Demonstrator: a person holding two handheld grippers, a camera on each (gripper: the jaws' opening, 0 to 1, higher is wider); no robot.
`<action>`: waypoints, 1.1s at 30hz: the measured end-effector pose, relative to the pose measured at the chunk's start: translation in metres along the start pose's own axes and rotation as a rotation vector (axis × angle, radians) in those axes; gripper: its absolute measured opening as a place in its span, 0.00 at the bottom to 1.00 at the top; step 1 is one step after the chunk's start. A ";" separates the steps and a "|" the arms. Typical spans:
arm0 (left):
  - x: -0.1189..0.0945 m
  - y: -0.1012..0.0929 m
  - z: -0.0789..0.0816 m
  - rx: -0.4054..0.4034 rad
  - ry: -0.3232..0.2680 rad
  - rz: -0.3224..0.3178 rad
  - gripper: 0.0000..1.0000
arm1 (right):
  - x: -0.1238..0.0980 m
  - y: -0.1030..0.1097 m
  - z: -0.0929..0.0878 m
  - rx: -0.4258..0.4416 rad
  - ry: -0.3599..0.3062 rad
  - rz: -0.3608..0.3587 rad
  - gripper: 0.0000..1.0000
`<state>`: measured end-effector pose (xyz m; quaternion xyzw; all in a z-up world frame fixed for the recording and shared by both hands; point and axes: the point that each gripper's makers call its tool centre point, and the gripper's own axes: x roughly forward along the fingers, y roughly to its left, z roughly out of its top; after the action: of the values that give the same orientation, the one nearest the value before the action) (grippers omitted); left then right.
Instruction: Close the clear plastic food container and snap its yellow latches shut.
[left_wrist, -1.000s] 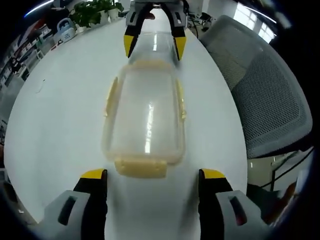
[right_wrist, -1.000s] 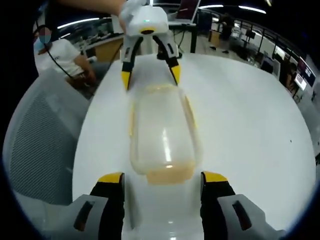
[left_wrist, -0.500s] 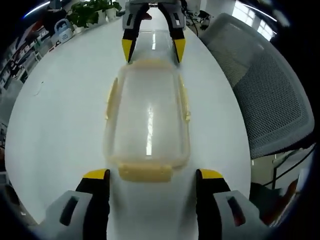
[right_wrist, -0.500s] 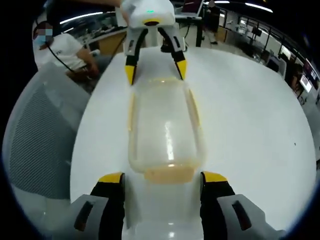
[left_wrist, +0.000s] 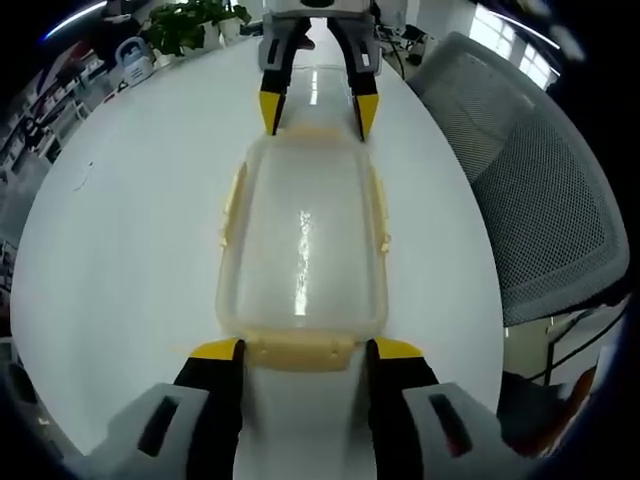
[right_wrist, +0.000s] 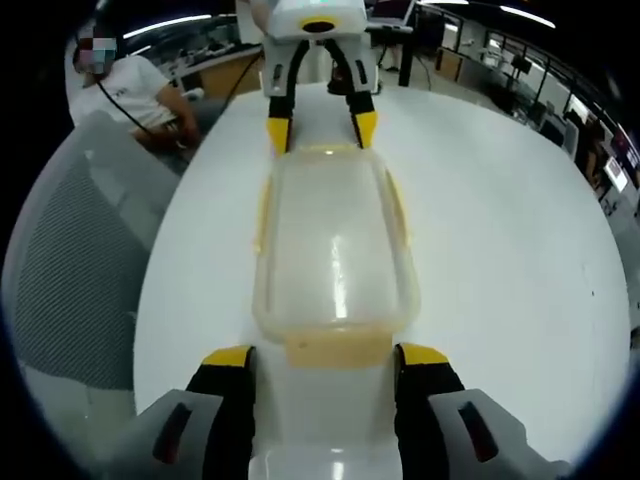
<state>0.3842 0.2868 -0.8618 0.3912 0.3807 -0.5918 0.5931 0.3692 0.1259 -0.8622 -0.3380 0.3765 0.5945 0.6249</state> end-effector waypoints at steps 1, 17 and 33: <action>0.000 0.000 0.000 0.000 -0.001 0.000 0.49 | 0.001 0.000 -0.001 -0.004 0.003 0.000 0.55; 0.000 -0.003 0.000 -0.001 0.005 0.002 0.39 | -0.001 -0.006 0.001 -0.011 0.020 -0.023 0.39; -0.001 -0.003 0.000 -0.003 0.008 0.000 0.38 | 0.001 -0.007 0.001 -0.016 0.032 -0.022 0.38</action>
<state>0.3816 0.2874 -0.8611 0.3926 0.3840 -0.5896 0.5922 0.3763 0.1272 -0.8627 -0.3567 0.3782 0.5851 0.6225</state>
